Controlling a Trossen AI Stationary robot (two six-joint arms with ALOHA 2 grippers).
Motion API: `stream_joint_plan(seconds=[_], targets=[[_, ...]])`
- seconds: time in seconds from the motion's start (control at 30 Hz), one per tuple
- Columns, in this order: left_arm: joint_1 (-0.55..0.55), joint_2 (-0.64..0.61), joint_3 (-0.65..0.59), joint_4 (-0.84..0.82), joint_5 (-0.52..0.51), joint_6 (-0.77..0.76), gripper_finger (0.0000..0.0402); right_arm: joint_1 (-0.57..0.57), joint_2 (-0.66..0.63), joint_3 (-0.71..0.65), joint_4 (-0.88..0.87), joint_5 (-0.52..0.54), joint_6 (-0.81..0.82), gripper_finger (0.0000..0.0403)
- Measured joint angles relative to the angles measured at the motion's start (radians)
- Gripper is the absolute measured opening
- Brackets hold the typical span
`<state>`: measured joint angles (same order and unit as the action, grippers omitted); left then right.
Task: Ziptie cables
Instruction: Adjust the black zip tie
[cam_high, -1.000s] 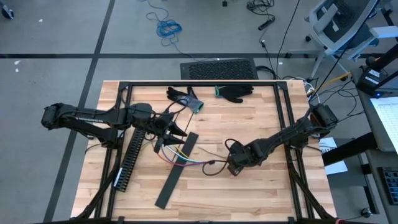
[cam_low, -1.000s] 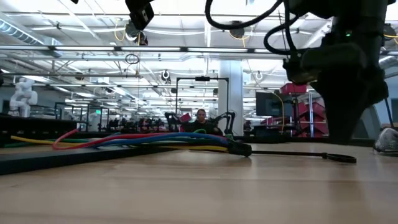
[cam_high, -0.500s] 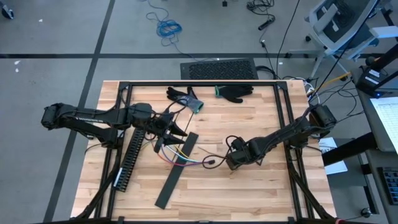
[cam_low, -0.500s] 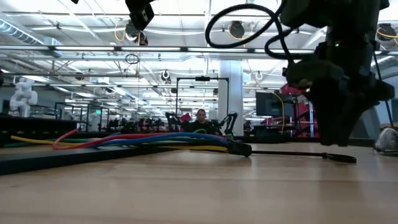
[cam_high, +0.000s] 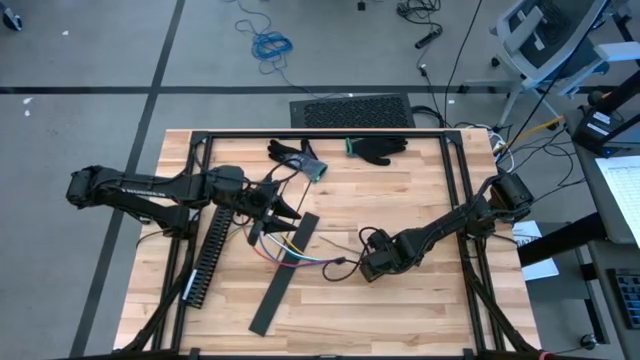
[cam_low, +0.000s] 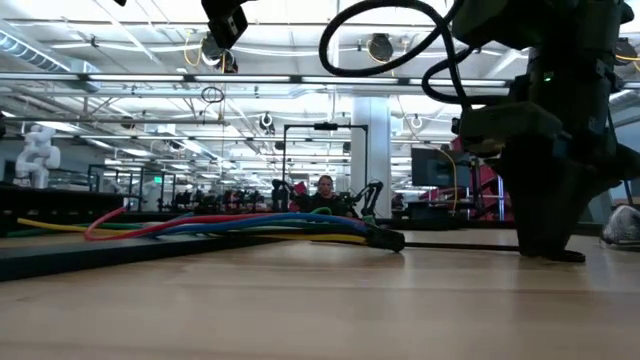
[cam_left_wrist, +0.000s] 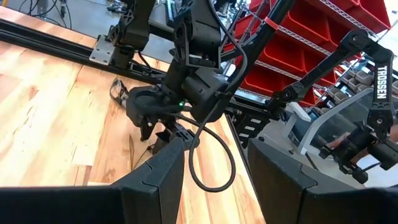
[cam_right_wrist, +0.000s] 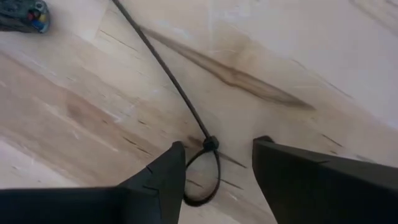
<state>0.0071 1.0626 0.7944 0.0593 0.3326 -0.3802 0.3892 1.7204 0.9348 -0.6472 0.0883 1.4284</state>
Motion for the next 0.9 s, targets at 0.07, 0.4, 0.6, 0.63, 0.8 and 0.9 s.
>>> stream_joint_plan(seconds=[0.07,0.4,0.6,0.63,0.8,0.9], targets=[[0.0,0.0,0.0,0.0,-0.013,-0.007,0.0173,-0.001,0.0,0.0,0.0,0.0,-0.002,0.016],[0.0,0.0,0.0,0.002,-0.027,-0.007,0.0173,-0.065,0.008,0.032,0.005,0.046,-0.13,0.0113],[0.0,0.0,0.0,0.002,-0.027,-0.008,0.0173,-0.089,0.008,0.032,0.002,0.035,-0.175,0.0105],[0.0,0.0,0.0,0.002,-0.027,-0.01,0.0173,-0.089,0.008,0.032,0.002,0.035,-0.178,0.0105],[0.0,0.0,0.0,0.001,-0.027,-0.01,0.0173,-0.088,0.028,0.037,-0.003,0.029,-0.18,0.0105],[0.0,0.0,0.0,0.001,-0.027,-0.007,0.0173,-0.084,0.043,0.039,-0.004,0.012,-0.185,0.0104]])
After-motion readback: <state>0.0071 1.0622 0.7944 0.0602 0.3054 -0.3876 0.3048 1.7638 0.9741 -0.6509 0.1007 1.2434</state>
